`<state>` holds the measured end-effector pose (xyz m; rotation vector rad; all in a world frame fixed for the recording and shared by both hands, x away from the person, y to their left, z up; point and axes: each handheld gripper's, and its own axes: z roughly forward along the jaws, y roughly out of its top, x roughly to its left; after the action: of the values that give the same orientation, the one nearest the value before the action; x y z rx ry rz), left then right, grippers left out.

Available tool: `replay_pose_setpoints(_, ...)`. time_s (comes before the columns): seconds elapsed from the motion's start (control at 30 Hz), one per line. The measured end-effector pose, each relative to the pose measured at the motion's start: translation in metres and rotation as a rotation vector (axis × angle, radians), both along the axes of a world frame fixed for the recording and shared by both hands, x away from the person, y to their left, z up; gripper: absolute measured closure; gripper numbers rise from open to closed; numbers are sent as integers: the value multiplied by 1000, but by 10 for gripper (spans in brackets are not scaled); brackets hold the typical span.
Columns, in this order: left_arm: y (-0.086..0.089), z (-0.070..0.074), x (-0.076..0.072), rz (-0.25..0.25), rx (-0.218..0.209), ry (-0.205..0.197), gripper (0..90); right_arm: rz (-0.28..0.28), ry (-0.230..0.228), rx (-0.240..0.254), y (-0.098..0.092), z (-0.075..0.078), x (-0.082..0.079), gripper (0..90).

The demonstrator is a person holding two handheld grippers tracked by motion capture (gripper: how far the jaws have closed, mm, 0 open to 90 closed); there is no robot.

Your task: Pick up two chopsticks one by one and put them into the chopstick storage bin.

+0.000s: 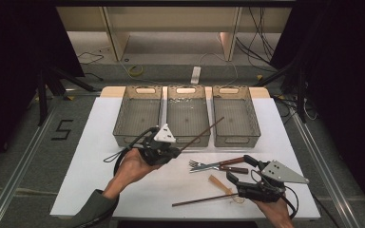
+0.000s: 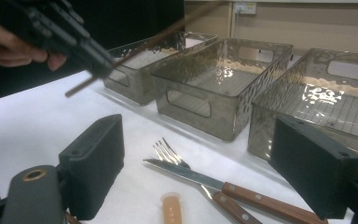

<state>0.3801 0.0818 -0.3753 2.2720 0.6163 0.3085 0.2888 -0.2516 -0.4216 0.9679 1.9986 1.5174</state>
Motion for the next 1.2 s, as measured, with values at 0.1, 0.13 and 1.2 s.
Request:
replay_pose_setpoints(0.1, 12, 6, 4, 41, -33, -21, 846, 1, -1, 2, 0, 0, 0, 183)
replay_pose_setpoints(0.13, 15, 7, 5, 49, -37, -26, 845, 2, -1, 1, 0, 0, 0, 183)
replay_pose_setpoints(1.2, 101, 26, 46, 341, -176, -67, 846, 5, 5, -7, 3, -3, 1, 183)
